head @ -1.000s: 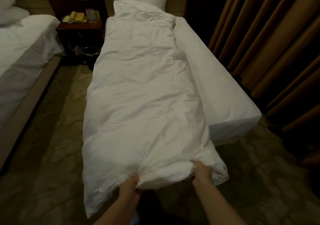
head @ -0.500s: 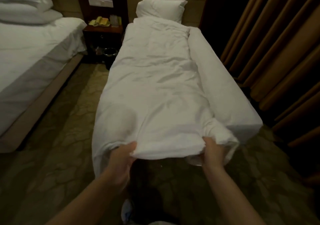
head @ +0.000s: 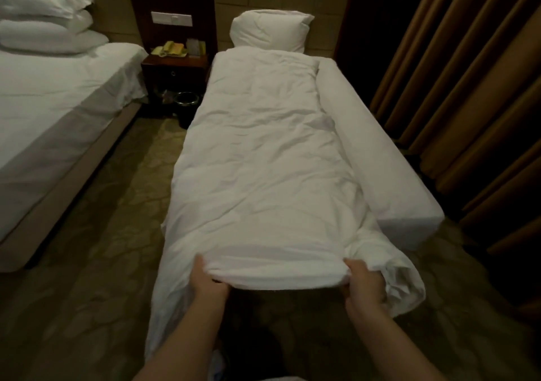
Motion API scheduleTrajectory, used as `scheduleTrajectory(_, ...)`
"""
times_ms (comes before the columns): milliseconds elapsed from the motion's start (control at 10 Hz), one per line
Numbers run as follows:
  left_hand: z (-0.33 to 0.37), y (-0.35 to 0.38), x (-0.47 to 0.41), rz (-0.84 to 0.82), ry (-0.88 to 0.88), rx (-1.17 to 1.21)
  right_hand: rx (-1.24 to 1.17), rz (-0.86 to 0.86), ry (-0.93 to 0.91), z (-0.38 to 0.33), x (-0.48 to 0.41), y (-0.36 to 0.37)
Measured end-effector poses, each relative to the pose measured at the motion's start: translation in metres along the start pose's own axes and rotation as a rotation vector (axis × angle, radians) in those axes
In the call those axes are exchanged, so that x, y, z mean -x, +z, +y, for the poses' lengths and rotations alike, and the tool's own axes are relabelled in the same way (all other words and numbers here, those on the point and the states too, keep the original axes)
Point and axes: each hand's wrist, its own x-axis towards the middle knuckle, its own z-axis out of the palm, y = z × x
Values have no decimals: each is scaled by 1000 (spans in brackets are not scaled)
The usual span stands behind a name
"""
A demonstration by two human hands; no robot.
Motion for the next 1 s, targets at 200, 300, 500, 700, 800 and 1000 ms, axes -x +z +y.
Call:
scheduleTrajectory(200,1,-20,14,219,-114,196,-94,15,-20,-14,-15,-6)
scheduleTrajectory(300,13,-46,-31,75,38,-216,-148,-22,-12,-24,-20,-6)
scheduleTrajectory(500,132,56,-24,114,272,-102,-288,-93,-177,-82,-30,41)
scheduleTrajectory(700,191,110,-30,39,545,-322,-356,-211,-368,-153,-77,78)
scheduleTrajectory(800,169,94,-38,122,428,-467,-373,-166,-235,-135,-70,73)
scheduleTrajectory(1000,131,68,-31,266,280,-535,-317,-17,-20,-87,-62,55)
